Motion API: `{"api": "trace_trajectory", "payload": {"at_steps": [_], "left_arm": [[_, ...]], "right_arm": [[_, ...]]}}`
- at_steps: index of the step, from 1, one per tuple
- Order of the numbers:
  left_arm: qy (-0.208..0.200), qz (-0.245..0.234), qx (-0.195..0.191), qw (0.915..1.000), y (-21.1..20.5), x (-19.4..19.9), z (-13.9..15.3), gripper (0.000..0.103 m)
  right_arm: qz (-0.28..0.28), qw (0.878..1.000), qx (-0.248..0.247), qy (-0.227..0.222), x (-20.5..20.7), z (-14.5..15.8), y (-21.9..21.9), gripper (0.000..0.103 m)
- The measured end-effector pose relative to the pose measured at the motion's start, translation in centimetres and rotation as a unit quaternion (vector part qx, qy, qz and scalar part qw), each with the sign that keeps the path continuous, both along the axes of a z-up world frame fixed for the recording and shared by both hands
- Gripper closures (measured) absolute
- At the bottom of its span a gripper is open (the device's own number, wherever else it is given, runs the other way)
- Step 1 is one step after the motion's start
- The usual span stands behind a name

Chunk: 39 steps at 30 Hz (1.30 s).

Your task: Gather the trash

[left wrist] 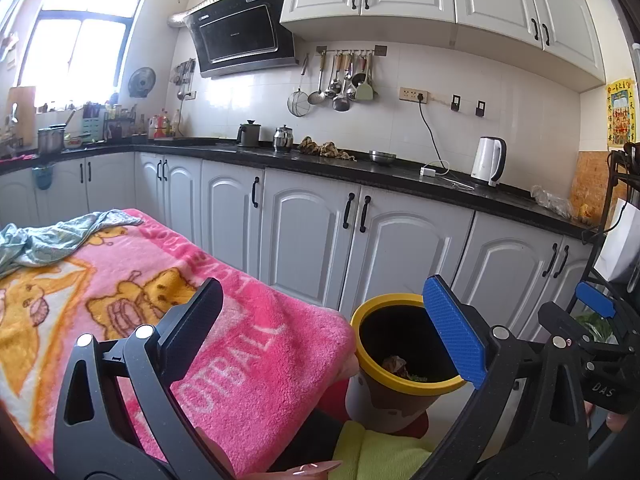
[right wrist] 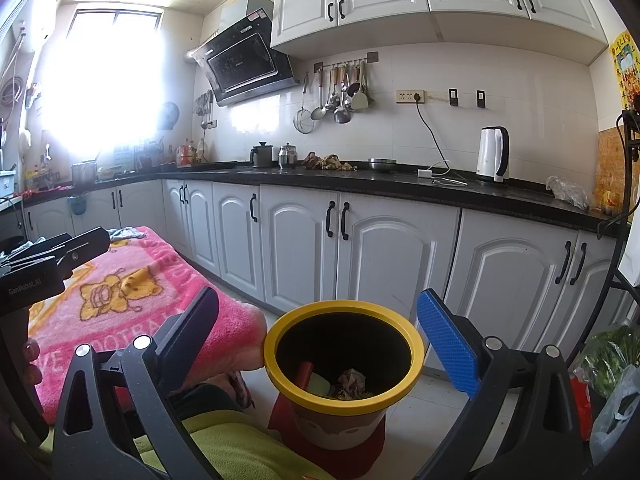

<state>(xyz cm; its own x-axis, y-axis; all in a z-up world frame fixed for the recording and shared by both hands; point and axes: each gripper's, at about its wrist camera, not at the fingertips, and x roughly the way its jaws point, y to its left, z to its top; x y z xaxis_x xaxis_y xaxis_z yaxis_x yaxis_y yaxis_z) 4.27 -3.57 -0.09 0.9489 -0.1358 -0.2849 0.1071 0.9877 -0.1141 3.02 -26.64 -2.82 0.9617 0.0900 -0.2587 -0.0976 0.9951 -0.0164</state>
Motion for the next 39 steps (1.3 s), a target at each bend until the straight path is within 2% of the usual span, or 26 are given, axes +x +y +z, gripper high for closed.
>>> {"api": "trace_trajectory", "payload": {"at_steps": [39], "left_arm": [[0.003, -0.007, -0.002, 1.0, 0.26, 0.26, 0.13, 0.011]], "right_arm": [[0.003, 1.0, -0.002, 0.001, 0.25, -0.14, 0.18, 0.006]]}}
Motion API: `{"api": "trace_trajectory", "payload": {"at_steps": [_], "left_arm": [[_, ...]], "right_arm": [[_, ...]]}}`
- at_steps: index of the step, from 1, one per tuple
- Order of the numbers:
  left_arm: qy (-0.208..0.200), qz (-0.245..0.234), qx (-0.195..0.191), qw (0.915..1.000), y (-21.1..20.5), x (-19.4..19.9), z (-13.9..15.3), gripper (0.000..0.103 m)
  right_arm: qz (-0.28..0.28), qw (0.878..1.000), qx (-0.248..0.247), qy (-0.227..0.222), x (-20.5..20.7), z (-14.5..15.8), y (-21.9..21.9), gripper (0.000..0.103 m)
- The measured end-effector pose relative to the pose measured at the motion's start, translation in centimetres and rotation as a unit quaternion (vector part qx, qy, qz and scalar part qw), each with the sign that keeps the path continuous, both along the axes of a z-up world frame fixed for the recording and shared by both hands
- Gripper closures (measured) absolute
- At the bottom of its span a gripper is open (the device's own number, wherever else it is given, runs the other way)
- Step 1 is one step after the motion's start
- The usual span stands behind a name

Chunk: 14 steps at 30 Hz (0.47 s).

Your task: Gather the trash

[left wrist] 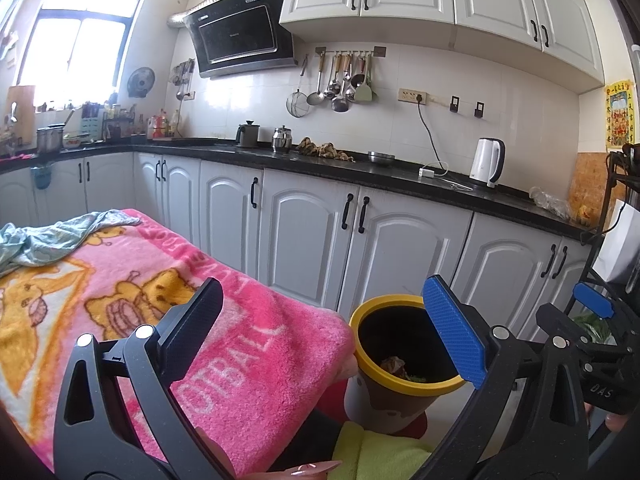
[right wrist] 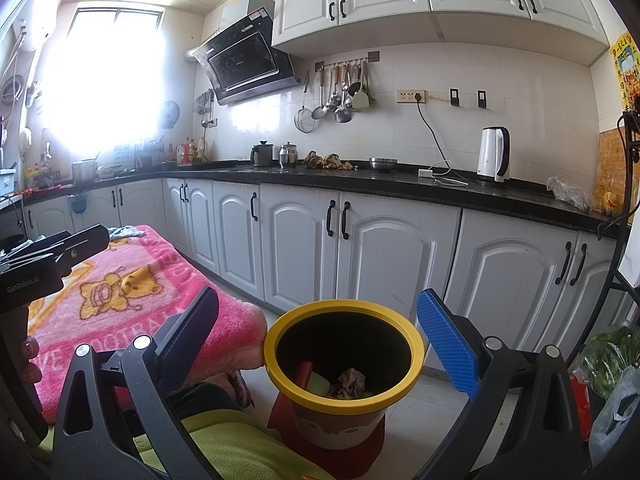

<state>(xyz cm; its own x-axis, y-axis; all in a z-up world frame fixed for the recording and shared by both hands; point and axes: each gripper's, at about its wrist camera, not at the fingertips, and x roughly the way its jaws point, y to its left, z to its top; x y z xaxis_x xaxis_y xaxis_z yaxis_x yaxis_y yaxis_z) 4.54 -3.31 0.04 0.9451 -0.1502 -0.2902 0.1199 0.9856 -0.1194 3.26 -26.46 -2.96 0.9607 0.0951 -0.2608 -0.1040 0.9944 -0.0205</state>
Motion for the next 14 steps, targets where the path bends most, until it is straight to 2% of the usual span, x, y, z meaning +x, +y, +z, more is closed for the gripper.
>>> {"api": "trace_trajectory", "payload": {"at_steps": [5, 8, 9, 11, 13, 14], "left_arm": [[0.019, 0.007, -0.003, 0.9998, 0.9, 0.5, -0.3, 0.011], [0.038, 0.041, -0.026, 0.9981, 3.8, 0.7, -0.1, 0.011], [0.045, 0.067, -0.042, 0.9958, 6.0, 0.7, 0.0, 0.011], [0.059, 0.118, -0.067, 0.9891, 10.4, 0.5, 0.0, 0.011], [0.068, 0.221, -0.084, 0.9693, 17.5, -0.8, -0.1, 0.011], [0.075, 0.261, -0.09, 0.9582, 20.1, -1.4, -0.2, 0.011]], "right_arm": [[0.02, 1.0, -0.011, 0.011, 0.8, -0.1, 0.6, 0.006], [0.062, 0.997, -0.029, 0.017, 2.0, 0.5, 2.7, 0.006], [0.08, 0.996, -0.028, 0.018, 2.7, 0.9, 3.9, 0.006], [0.131, 0.99, -0.02, 0.041, 4.7, 1.6, 7.6, 0.006], [0.198, 0.977, -0.021, 0.078, 6.7, 1.8, 12.9, 0.006], [0.244, 0.965, -0.017, 0.095, 7.6, 1.8, 16.8, 0.006]]}}
